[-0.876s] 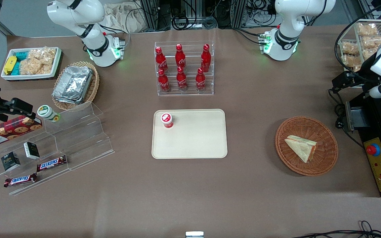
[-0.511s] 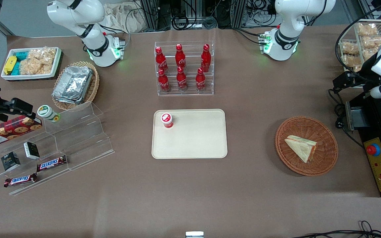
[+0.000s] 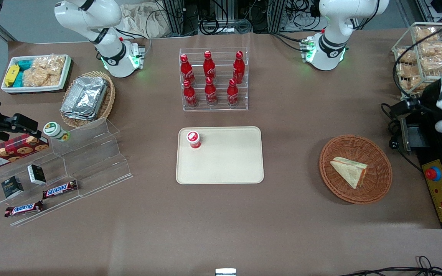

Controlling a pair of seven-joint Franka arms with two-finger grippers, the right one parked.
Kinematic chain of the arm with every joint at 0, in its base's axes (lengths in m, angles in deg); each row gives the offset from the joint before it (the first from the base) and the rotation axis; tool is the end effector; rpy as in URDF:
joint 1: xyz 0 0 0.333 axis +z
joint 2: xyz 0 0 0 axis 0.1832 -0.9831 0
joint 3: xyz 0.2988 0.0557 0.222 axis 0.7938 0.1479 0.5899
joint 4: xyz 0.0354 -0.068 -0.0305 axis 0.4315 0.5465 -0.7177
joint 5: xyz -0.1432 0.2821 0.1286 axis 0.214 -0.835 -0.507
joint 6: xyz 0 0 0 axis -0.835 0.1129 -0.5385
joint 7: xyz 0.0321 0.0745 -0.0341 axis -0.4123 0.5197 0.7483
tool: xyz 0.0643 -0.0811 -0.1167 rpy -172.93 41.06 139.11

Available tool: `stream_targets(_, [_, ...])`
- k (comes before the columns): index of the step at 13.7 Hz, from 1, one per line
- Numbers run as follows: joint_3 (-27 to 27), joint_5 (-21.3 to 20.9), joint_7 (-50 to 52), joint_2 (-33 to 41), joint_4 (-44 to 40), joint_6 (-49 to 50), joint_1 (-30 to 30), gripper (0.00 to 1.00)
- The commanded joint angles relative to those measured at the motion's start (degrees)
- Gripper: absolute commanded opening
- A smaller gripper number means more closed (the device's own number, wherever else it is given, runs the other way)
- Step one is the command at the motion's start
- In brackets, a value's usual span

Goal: Place sandwich from basket to tray
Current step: 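Move the left gripper over the wicker basket above the wrapped sandwich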

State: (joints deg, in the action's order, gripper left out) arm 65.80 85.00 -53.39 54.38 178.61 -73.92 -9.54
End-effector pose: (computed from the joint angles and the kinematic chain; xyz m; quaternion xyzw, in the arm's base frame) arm 0.4984 0.0358 0.5571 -0.9932 -0.1133 0.0275 0.0006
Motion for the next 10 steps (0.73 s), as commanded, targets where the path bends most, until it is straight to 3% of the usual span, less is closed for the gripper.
stream_targets(1, [-0.17, 3.89, 1.63, -6.05, -2.09, -3.34, 2.58, 1.0])
stream_targets(3, [-0.08, 9.16, 4.69, -10.09, -1.74, -7.64, 4.43, 1.0])
stream_targets(10, [-0.35, 14.37, 9.1, -20.13, 2.91, -25.39, 3.91, 1.0])
